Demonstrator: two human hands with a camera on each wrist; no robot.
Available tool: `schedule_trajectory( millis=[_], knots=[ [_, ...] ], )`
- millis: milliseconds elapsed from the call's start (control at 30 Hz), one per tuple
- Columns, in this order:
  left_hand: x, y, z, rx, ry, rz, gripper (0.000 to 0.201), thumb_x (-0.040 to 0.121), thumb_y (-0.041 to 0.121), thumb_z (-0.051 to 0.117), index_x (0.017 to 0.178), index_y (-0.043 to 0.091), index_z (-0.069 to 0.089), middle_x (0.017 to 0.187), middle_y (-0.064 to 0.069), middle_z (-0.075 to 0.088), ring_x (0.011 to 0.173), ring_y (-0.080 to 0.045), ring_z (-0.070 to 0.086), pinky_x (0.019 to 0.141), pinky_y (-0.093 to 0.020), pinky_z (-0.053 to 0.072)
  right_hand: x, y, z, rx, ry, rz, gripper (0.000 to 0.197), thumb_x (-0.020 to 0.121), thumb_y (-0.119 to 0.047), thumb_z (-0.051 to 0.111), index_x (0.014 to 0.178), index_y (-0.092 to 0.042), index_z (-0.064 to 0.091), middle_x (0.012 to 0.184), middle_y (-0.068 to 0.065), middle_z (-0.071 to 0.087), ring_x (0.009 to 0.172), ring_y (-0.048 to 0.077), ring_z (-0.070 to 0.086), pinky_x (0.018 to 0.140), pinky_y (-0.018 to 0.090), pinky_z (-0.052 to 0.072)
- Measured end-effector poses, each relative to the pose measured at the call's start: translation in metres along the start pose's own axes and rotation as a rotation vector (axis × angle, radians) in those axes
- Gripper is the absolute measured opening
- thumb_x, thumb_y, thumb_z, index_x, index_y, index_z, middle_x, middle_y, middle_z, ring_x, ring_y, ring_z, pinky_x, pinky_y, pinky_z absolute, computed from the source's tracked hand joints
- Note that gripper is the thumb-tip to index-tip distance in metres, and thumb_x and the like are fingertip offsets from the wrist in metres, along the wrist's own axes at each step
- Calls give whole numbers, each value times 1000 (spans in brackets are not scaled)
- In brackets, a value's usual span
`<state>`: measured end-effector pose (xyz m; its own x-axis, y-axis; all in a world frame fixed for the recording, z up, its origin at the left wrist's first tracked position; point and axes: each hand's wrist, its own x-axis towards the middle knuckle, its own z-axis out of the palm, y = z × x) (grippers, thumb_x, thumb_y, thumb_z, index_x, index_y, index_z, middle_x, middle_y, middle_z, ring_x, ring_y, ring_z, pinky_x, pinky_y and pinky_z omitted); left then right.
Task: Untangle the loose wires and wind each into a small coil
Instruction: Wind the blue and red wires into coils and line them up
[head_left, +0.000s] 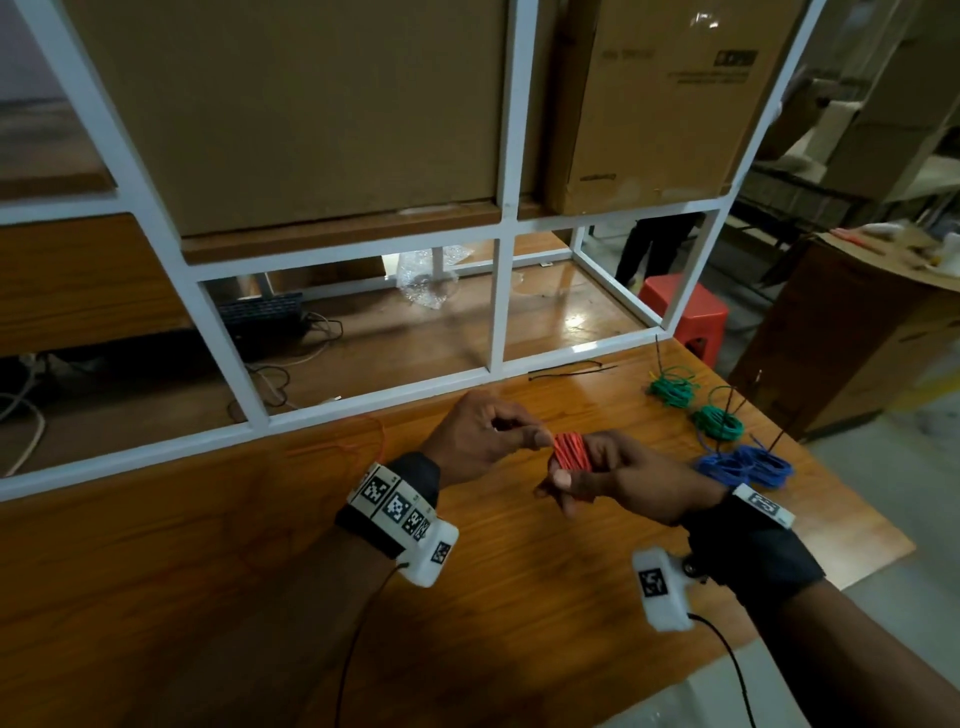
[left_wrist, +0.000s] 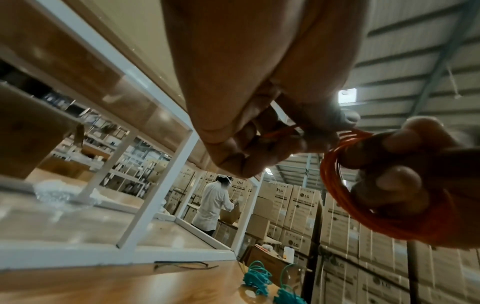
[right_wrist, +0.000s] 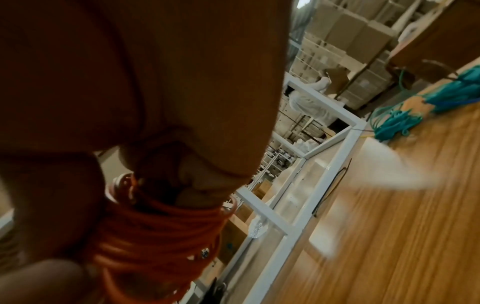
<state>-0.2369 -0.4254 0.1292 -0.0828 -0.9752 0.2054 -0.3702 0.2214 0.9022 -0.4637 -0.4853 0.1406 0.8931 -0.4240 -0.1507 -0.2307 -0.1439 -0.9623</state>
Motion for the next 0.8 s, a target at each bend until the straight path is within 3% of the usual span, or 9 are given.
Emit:
schedule_trajectory(
  millis=[133, 233, 300, 367, 467, 533, 600, 700, 800],
  knots=[
    [0, 3, 9, -197, 58, -27, 27, 78, 17, 84, 102, 11, 75, 102, 1, 73, 92, -17, 66, 81, -30, 56, -5, -4, 1, 272, -54, 17, 15, 97, -14, 61, 92, 0, 60, 66, 16, 63, 99, 32, 72, 78, 32, 53],
    [1, 10, 11, -439, -111, -35, 37, 85, 13, 75, 119, 1, 69, 115, -16, 69, 107, -29, 65, 93, -46, 55, -7, -5, -1, 414, -99, -6, 15, 92, -18, 68, 88, -3, 66, 59, 14, 60, 91, 30, 72, 74, 32, 53],
    [1, 16, 16, -563, -190, -28, 38, 89, 15, 67, 122, -4, 64, 117, -23, 68, 111, -33, 65, 93, -47, 56, -8, -4, -6, 505, -110, -34, 20, 88, -24, 76, 87, -5, 69, 64, 22, 60, 83, 26, 72, 73, 31, 54],
    [0, 20, 24, -649, -177, -45, 41, 90, 16, 64, 123, -8, 62, 116, -23, 69, 110, -33, 67, 90, -44, 57, -9, -1, -13, 578, -113, -45, 22, 86, -26, 78, 87, -5, 70, 74, 27, 65, 73, 22, 70, 75, 31, 52],
    [-2, 16, 36, -737, -100, -91, 42, 87, 16, 68, 120, -10, 64, 110, -24, 71, 95, -31, 71, 81, -46, 57, -11, 1, -15, 734, -133, -27, 23, 84, -16, 79, 89, 4, 67, 85, 30, 69, 75, 27, 71, 72, 31, 58],
    [-4, 13, 43, -729, -15, -118, 38, 85, 14, 71, 115, -9, 68, 104, -25, 73, 89, -31, 72, 74, -42, 59, -12, 4, -11, 905, -70, 9, 29, 77, -2, 84, 90, 14, 63, 84, 36, 64, 78, 37, 75, 66, 33, 63],
    [-6, 9, 47, -670, 87, -111, 33, 83, 14, 74, 110, -5, 72, 99, -24, 74, 87, -32, 73, 70, -40, 59, -11, 8, -4, 913, -14, 9, 31, 75, -1, 85, 92, 15, 64, 82, 35, 66, 80, 36, 76, 68, 33, 63],
    [-9, 6, 52, -542, 220, -78, 30, 83, 17, 77, 106, -2, 75, 99, -17, 76, 88, -30, 75, 72, -43, 61, -12, 9, 2, 707, 178, 19, 42, 79, -13, 84, 104, 15, 66, 84, 24, 70, 82, 27, 75, 74, 31, 61],
    [-12, 4, 50, -406, 340, -80, 21, 84, 13, 78, 102, 2, 77, 98, -7, 78, 90, -24, 76, 74, -41, 63, -15, 10, 10, 449, 456, 27, 37, 82, -18, 80, 110, 5, 71, 97, 18, 76, 92, 30, 73, 85, 38, 61]
  ],
)
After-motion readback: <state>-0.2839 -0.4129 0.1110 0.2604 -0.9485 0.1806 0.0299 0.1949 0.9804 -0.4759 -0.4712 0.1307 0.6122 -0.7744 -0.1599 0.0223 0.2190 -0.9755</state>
